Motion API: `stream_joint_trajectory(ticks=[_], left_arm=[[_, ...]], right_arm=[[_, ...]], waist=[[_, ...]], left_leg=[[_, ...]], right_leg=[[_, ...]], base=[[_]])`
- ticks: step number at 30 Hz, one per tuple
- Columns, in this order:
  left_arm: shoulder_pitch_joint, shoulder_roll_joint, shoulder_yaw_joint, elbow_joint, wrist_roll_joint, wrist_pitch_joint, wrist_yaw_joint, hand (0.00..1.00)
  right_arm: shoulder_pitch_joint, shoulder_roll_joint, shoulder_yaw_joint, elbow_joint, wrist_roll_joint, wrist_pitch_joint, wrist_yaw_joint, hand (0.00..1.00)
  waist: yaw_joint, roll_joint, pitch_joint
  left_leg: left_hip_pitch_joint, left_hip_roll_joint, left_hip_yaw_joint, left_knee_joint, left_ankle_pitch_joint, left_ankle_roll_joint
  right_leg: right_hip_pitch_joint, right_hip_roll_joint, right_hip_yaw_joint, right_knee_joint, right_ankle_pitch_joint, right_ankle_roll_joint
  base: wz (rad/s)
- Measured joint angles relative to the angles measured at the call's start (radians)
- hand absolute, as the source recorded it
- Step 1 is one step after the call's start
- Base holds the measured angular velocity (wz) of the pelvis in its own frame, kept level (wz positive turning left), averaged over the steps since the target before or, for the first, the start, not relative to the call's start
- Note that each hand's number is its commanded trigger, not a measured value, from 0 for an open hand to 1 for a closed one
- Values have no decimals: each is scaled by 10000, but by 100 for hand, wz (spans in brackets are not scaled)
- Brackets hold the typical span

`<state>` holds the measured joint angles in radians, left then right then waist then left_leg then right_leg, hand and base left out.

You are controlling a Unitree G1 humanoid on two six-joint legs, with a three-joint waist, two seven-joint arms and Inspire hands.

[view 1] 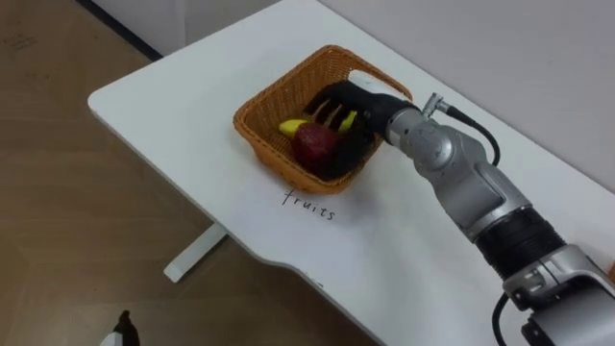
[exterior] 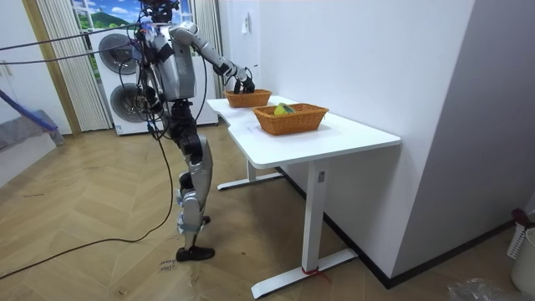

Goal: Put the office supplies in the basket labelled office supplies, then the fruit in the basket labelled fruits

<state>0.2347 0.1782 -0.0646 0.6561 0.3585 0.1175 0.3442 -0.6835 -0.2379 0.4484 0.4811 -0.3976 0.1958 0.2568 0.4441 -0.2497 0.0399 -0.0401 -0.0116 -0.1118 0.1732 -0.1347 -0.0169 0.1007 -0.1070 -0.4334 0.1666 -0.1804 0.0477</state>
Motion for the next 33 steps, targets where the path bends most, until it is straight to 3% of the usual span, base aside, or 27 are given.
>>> stream_joint_trajectory(ticks=[24, 27, 33], left_arm=[[3, 5, -71, 48, -33, 47, -27, 0], [-3, 0, -52, 44, -33, 61, -99, 0], [-45, -38, 29, 0, -31, 60, -405, 0]], right_arm=[[-1, -61, -187, -342, 353, -334, -702, 0], [-1, -70, -619, -960, 361, -343, -735, 0], [-4, -271, -933, -1528, 641, -539, -1035, 0]], waist=[[-417, 83, 46], [-607, 200, 27], [-935, 426, -97]], left_leg=[[59, 4, 44, 50, -6, -2], [51, -1, 63, 118, -12, -2], [164, 21, 256, 126, -10, -1]], right_leg=[[50, 21, 187, -16, 0, 0], [16, 8, 178, -11, 1, -1], [96, -10, 268, 9, 0, 0]], base=[[0], [0], [-11]])
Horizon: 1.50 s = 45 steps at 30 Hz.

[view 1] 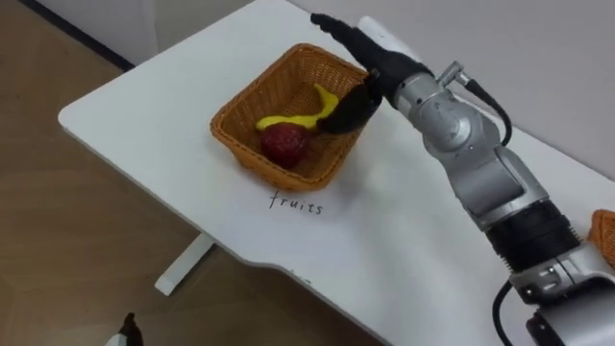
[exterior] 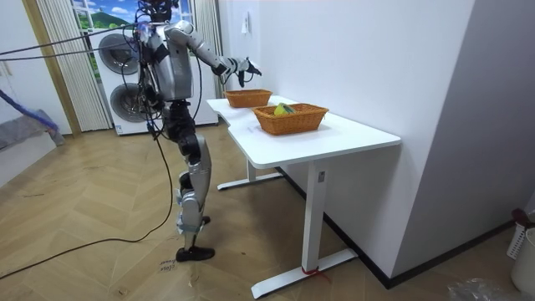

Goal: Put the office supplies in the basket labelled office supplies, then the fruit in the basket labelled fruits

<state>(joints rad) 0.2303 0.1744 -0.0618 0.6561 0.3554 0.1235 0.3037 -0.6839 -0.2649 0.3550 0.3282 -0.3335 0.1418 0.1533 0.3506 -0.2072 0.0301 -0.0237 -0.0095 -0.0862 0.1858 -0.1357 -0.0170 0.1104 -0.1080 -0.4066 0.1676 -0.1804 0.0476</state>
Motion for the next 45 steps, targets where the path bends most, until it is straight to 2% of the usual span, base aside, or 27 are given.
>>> stream_joint_trajectory(ticks=[6, 9, 11, 13, 16, 20, 23, 25, 29, 31, 35, 36, 41, 42, 44, 45], left_arm=[[-102, -56, 108, 14, -264, -10, 14, 0], [-88, -116, 154, 113, -643, -18, 92, 0], [-68, -287, 296, 113, -985, -29, 105, 0], [-12, -357, 353, 187, -1362, -83, 99, 0], [37, -529, 580, 366, -1576, -153, 56, 0], [96, -531, 578, 890, -1920, -394, -82, 0], [104, -537, 595, 1146, -2347, -460, -91, 0], [83, -522, 757, 1249, -2347, -669, -93, 0], [184, -445, 1085, 1699, -2461, -1001, -79, 0], [280, -446, 1223, 1913, -2671, -1152, -62, 0], [335, -457, 1383, 2267, -2658, -1361, -52, 0], [351, -452, 1400, 2397, -2659, -1396, -47, 0], [469, -350, 1420, 2516, -2646, -1606, 15, 0], [541, -337, 1434, 2554, -2647, -1615, 20, 0], [496, -340, 1440, 2544, -2647, -1613, 23, 0], [506, -331, 1434, 2543, -2650, -1614, 76, 0]], right_arm=[[-1, -9, -1072, -332, 395, -9, -167, 0], [0, -15, -1571, -1011, 633, -100, -667, 0], [25, -17, -1905, -1515, 614, -190, -957, 0], [39, -20, -2245, -2025, 624, -286, -1469, 0], [267, -122, -2764, -2542, 736, -472, -2116, 0], [652, -412, -3176, -3265, 1060, -583, -2780, 0], [904, -488, -3724, -3527, 1497, -890, -3518, 0], [1463, -505, -4469, -4086, 1573, -1062, -4305, 0], [2549, -673, -5337, -5078, 1724, -1375, -5380, 0], [2979, -758, -5999, -5146, 1678, -1792, -6209, 0], [4024, -883, -7176, -5406, 1763, -2005, -7414, 0], [4320, -893, -7553, -5413, 1902, -2102, -7702, 0], [5417, -935, -8720, -5412, 2577, -2226, -9134, 0], [5657, -935, -8963, -5397, 2800, -2347, -9454, 0], [5879, -937, -9409, -5377, 3666, -2499, -9985, 0], [6135, -937, -9714, -5375, 4344, -2633, -10350, 0]], waist=[[-377, 62, -25], [-754, 231, -29], [-874, 354, -90], [-1174, 519, -139], [-1340, 774, -227], [-1847, 974, -251], [-2374, 1027, -248], [-2582, 1061, -248], [-3052, 1205, -254], [-3587, 1291, -299], [-4008, 1362, -343], [-4258, 1367, -350], [-4501, 1295, -332], [-4566, 1279, -322], [-4735, 1220, -295], [-4862, 1226, -326]], left_leg=[[115, 17, 136, 21, 2, 2], [192, 24, 203, 5, -2, 8], [209, 55, 356, -34, -2, 9], [324, 85, 501, -61, -2, 9], [559, 152, 796, -206, -2, 9], [768, 200, 1050, -337, -3, 9], [868, 235, 1316, -382, -14, 19], [895, 332, 1620, -400, -53, 4], [1066, 422, 1974, -440, -119, -33], [1068, 471, 2146, -452, -153, -46], [1102, 556, 2290, -514, -185, -98], [1136, 575, 2358, -522, -194, -110], [1227, 679, 2795, -567, -288, -175], [1220, 683, 2826, -569, -295, -180], [1220, 682, 2861, -571, -307, -178], [1221, 683, 2869, -573, -315, -177]], right_leg=[[42, 5, 228, 19, 1, -2], [86, 2, 320, 22, 3, -2], [0, 13, 484, 39, 11, -13], [36, 16, 553, 62, 18, -18], [39, 37, 813, 118, 19, -18], [27, 54, 1079, 189, 19, -19], [-18, 80, 1339, 199, 28, -33], [-144, 168, 1636, 198, 114, -70], [-176, 261, 1995, 203, 142, -97], [-271, 298, 2098, 209, 149, -109], [-409, 378, 2193, 201, 165, -133], [-407, 403, 2259, 200, 165, -133], [-570, 533, 2697, 197, 182, -164], [-591, 541, 2734, 185, 181, -167], [-595, 549, 2765, 145, 180, -167], [-561, 566, 2798, 57, 182, -168]], base=[[-6], [-9], [-20], [-16], [-26], [-23], [-25], [-35], [-33], [-21], [-16], [-19], [-27], [-14], [-4], [-3]])
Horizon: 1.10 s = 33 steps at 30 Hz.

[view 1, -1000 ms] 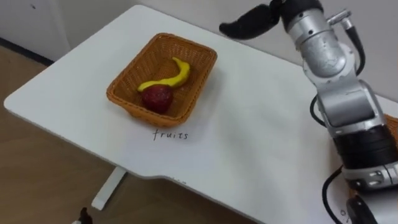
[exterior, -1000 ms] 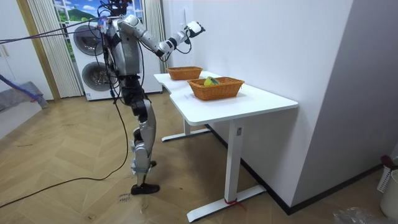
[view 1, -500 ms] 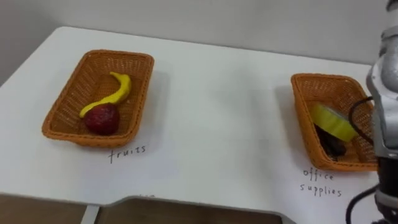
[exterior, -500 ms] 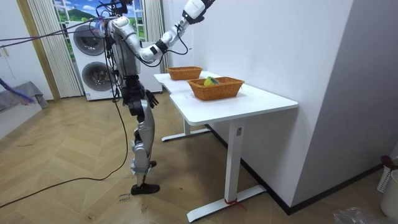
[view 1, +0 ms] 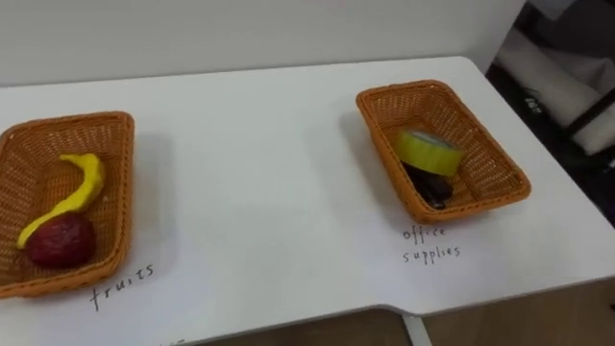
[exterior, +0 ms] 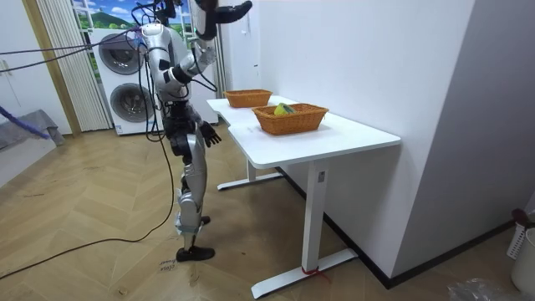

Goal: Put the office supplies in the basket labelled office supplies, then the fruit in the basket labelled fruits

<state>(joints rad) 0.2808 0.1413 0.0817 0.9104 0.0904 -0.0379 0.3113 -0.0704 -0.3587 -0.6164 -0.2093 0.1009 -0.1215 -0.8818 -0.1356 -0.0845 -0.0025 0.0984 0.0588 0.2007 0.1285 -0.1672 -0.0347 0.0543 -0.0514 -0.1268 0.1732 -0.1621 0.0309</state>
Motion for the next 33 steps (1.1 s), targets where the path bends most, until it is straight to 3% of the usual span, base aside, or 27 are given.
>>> stream_joint_trajectory(ticks=[2, 4, 8, 10, 12, 13, 16, 19, 22, 26, 28, 29, 31, 33], left_arm=[[59, 79, -74, 33, 1, -22, 264, 0], [121, 103, -62, 32, -3, -33, 470, 0], [62, 114, -70, 24, -204, -44, 522, 0], [66, 100, -70, -5, -166, -29, 507, 0], [59, 89, -74, -4, -177, -26, 490, 0], [48, 77, -61, 21, -180, -25, 470, 0], [82, 66, 70, -14, -127, -34, 450, 0], [121, 14, 377, -12, -84, -28, 194, 0], [236, -18, 374, -51, -55, 36, -147, 0], [241, -199, 421, 173, 599, 261, -528, 0], [208, -320, 520, 276, 774, 357, -634, 0], [213, -336, 523, 328, 783, 383, -660, 0], [-15, -295, 519, 400, 772, 432, -652, 0], [-216, -286, 505, 749, 738, 434, -546, 0]], right_arm=[[737, -1, -373, 473, 1530, -436, -484, 0], [1273, 51, -521, 1324, 2781, -568, -650, 0], [2039, 415, -743, 3649, 5749, -631, -647, 0], [2332, 713, -752, 5513, 7371, -614, -632, 0], [2432, 1001, -741, 6815, 8176, -603, -522, 0], [2515, 1131, -725, 7661, 8570, -594, -520, 0], [2756, 1620, -723, 9190, 8844, -592, -465, 0], [2971, 2083, -604, 10119, 9451, -598, -186, 0], [3068, 2133, 64, 11845, 9882, -534, 611, 0], [3116, 2384, 866, 13820, 9591, 87, 2455, 0], [3180, 2517, 2087, 14399, 7862, 682, 3829, 0], [3196, 2508, 2535, 14437, 7224, 808, 4123, 0], [3027, 2456, 4257, 14559, 4679, 1118, 5077, 0], [2567, 2439, 4849, 14663, 3444, 1184, 5649, 0]], waist=[[-117, -64, 32], [-260, -101, 49], [-337, -56, 27], [-427, 102, -4], [-545, 209, 8], [-488, 382, -26], [-485, 586, -67], [-467, 466, -58], [-444, 342, -31], [-236, 355, -52], [79, 454, -51], [206, 475, -52], [682, 546, -36], [881, 555, -21]], left_leg=[[3, 5, -7, 0, -7, -8], [-33, 15, -7, 4, -46, -10], [-186, 6, -8, 10, -88, 10], [-203, 7, -65, -15, -95, 10], [-241, 5, -120, -13, -95, 10], [-238, 5, -111, -10, -95, 10], [-135, -24, -110, -10, -91, 3], [-122, -25, -125, 29, -84, -9], [-162, -53, -284, 62, -86, -8], [-164, -100, -498, 75, -89, -4], [-137, -114, -455, 65, -110, 3], [-140, -113, -406, 65, -120, 5], [-145, -114, -403, 69, -127, 10], [-114, -115, -431, 85, -126, 11]], right_leg=[[16, 14, 25, -9, 8, -11], [15, 14, 1, -45, 8, -11], [-17, 0, -13, -42, 8, -9], [-8, -5, -78, -43, 2, 1], [-10, -9, -117, -40, -6, 9], [-14, -9, -108, -32, -14, 15], [73, -39, -121, 1, -159, 15], [-19, -69, -131, 160, -328, 7], [24, -99, -260, 128, -332, 12], [182, -127, -401, 100, -346, 31], [143, -147, -373, 117, -352, 34], [127, -151, -358, 123, -350, 36], [67, -156, -359, 112, -336, 40], [90, -156, -381, 84, -335, 38]], base=[[0], [0], [1], [7], [8], [3], [3], [5], [14], [16], [-7], [-14], [-3], [6]])
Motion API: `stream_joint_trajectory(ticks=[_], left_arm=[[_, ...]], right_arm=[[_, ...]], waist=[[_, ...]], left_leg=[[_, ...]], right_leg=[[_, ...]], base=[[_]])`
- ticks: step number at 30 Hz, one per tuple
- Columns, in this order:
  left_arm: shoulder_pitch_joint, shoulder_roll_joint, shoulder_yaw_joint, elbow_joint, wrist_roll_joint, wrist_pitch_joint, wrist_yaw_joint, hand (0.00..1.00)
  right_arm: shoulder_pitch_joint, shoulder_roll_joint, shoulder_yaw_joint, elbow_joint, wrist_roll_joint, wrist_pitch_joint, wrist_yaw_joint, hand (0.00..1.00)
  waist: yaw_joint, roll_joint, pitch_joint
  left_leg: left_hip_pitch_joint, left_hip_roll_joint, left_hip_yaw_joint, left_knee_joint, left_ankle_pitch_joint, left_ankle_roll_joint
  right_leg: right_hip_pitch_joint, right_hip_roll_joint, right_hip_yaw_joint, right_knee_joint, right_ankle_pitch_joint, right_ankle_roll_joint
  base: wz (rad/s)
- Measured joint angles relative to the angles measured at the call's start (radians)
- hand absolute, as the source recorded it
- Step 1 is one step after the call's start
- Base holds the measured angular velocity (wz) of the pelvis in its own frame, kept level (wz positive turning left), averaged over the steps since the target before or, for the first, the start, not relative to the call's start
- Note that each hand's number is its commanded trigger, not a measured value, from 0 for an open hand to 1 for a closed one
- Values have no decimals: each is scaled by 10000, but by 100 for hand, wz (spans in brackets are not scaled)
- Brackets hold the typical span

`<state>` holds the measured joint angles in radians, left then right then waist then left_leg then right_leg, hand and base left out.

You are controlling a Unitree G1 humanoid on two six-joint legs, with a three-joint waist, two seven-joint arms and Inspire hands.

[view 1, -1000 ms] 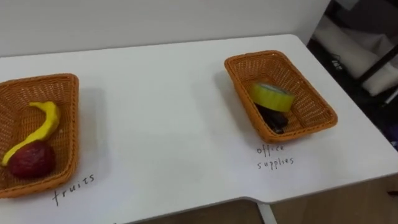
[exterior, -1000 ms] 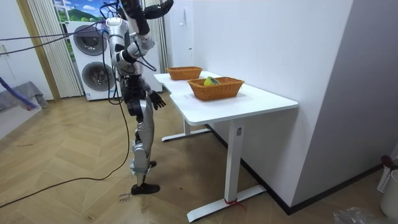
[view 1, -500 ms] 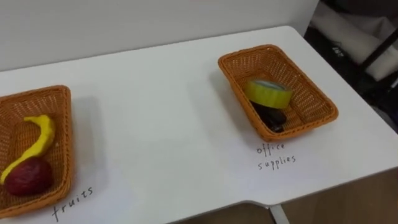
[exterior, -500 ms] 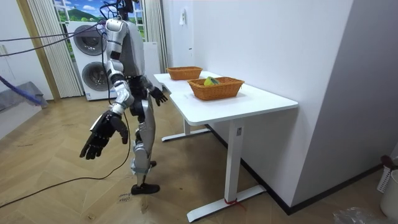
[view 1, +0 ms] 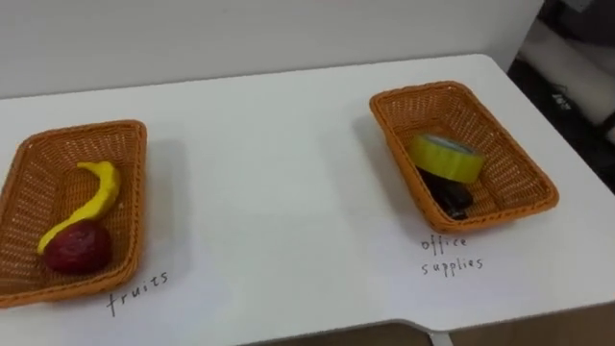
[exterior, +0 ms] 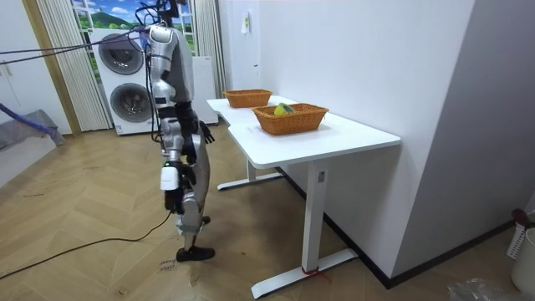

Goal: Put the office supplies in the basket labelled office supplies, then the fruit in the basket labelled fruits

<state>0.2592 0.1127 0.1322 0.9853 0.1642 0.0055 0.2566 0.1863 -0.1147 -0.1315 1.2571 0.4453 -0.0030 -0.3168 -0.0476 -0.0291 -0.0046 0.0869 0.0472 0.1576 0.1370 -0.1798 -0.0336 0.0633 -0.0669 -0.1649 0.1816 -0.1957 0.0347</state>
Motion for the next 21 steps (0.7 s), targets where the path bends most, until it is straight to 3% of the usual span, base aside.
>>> stream_joint_trajectory(ticks=[7, 10, 13, 21], left_arm=[[-59, -153, -184, 231, 61, -64, 130, 0], [-35, -195, -187, 237, 47, -69, 261, 0], [4, -219, -187, 296, 49, -70, 418, 0], [23, -243, -182, 307, 328, -58, 647, 0]], right_arm=[[-1380, 2, 1694, -171, -2534, 24, 1472, 0], [-1465, 81, 2070, -143, -2604, 15, 1743, 0], [-1391, 100, 2285, -107, -2629, 17, 1875, 0], [-1108, 108, 2273, -19, -2515, 1, 2095, 0]], waist=[[629, -18, 40], [815, -19, 72], [805, -52, 166], [781, -129, 164]], left_leg=[[97, -19, -109, -20, -3, -3], [83, -33, -129, -24, -4, -5], [100, -59, -233, -25, -5, -5], [104, -78, -528, -11, -16, -24]], right_leg=[[240, 4, -109, -154, 7, 13], [271, -11, -167, -185, 5, 15], [426, -22, -303, -326, 2, 23], [642, -12, -563, -482, 1, 25]], base=[[5], [5], [11], [9]])
